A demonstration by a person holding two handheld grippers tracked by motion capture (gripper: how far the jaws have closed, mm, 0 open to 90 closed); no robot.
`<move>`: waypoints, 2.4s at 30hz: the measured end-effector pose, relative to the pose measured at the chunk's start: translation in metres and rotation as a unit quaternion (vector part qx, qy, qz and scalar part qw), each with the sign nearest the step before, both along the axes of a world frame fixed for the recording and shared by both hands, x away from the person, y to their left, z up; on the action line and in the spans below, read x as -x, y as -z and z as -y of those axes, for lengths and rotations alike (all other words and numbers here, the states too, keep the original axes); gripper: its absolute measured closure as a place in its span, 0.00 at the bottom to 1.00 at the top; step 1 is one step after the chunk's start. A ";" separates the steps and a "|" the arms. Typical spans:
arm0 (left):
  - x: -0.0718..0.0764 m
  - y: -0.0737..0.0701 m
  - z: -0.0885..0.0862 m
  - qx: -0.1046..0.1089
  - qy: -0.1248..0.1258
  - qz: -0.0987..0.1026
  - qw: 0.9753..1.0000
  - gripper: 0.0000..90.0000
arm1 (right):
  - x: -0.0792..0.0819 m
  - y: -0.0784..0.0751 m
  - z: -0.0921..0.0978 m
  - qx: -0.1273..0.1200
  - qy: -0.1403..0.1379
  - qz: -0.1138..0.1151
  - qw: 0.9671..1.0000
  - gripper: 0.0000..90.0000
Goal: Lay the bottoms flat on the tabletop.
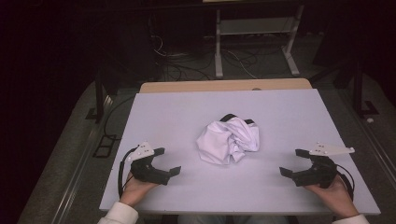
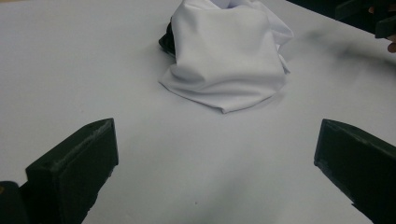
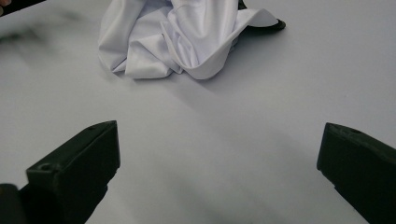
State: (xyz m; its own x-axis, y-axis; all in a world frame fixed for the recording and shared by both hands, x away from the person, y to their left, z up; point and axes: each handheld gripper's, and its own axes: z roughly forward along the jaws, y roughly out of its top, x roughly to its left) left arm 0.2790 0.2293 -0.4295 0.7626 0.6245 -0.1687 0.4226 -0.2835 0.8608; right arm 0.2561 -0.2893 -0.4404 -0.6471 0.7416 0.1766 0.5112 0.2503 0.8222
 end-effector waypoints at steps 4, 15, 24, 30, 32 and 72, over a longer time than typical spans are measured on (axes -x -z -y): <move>0.000 -0.001 -0.001 0.000 -0.003 0.002 1.000 0.00 | 0.001 -0.001 -0.001 0.001 -0.002 0.004 1.000 0.00; -0.001 -0.002 -0.002 -0.008 -0.012 0.005 1.000 0.00 | 0.001 -0.005 0.000 -0.001 0.001 0.010 1.000 0.00; -0.008 -0.008 0.004 -0.026 -0.012 0.005 1.000 0.00 | -0.007 -0.011 -0.004 0.006 -0.007 -0.001 1.000 0.00; -0.011 -0.019 0.003 -0.035 -0.012 0.010 0.999 0.00 | -0.011 -0.019 -0.009 0.012 -0.013 -0.010 1.000 0.00; -0.012 -0.022 0.004 -0.037 -0.009 0.010 0.999 0.00 | -0.012 -0.023 -0.011 0.013 -0.015 -0.010 1.000 0.00; -0.046 -0.049 0.049 -0.005 0.044 0.004 0.999 0.00 | -0.060 -0.051 -0.037 0.008 -0.028 0.004 1.000 0.00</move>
